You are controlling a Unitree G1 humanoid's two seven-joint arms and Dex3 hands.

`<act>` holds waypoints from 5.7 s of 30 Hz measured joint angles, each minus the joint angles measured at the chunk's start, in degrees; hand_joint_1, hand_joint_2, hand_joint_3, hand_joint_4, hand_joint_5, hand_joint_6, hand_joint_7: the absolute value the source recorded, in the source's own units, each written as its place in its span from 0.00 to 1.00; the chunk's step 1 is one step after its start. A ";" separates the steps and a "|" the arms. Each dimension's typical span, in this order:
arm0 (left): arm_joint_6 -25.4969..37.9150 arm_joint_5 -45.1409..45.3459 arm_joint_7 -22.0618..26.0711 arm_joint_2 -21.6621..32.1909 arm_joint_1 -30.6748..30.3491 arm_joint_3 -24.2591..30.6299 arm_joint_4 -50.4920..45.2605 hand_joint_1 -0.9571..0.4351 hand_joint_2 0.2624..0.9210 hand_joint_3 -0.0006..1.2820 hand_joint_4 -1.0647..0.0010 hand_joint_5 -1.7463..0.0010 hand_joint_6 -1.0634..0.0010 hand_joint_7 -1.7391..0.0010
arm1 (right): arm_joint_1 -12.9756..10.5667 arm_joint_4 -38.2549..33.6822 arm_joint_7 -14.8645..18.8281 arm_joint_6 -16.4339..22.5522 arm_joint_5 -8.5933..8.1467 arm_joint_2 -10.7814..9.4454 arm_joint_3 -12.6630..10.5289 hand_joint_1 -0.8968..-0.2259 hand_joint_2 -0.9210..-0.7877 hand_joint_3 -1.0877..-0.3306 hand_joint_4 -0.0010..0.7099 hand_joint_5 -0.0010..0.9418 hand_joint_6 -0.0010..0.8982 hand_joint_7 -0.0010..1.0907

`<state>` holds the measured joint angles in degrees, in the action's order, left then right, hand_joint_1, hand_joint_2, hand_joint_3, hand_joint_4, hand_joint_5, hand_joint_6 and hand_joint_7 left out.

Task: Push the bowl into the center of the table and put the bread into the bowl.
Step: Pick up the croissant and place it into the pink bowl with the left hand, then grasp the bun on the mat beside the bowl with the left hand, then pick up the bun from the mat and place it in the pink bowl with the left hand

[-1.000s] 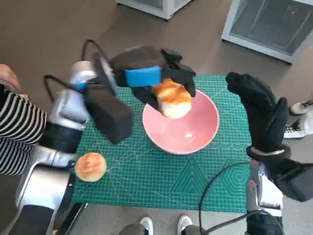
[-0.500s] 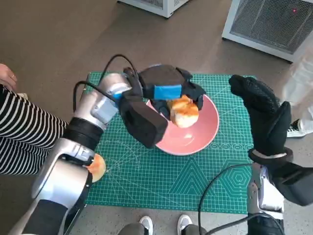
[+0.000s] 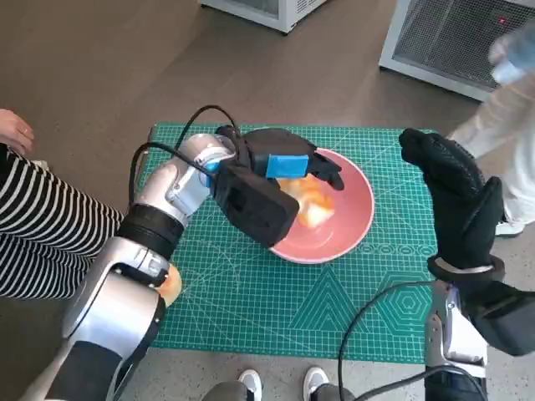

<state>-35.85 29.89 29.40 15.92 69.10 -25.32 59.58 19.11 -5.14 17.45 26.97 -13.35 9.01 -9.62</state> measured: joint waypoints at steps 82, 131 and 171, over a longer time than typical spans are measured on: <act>13.88 -24.57 26.11 39.44 -49.20 21.23 -49.85 0.43 0.73 0.00 0.77 0.99 0.63 0.98 | 1.61 -3.31 3.94 0.22 -4.51 0.14 0.78 0.34 0.00 0.50 0.22 0.00 0.10 0.41; 13.51 -27.40 26.25 34.37 -42.97 17.98 -51.18 0.69 0.98 0.06 0.34 0.33 0.39 0.34 | 1.15 -2.60 4.20 -0.71 -4.35 1.23 -0.54 0.34 0.00 0.51 0.22 0.00 0.11 0.41; 4.57 -14.53 8.39 1.29 -2.29 7.10 -20.38 0.69 1.00 0.04 0.34 0.32 0.38 0.37 | 2.28 -4.45 3.73 0.67 -4.19 1.65 -1.08 0.34 0.00 0.51 0.21 0.00 0.11 0.41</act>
<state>-31.28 15.36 37.79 17.21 66.81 -18.23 39.20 21.39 -9.59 21.18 27.64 -17.54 10.66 -10.70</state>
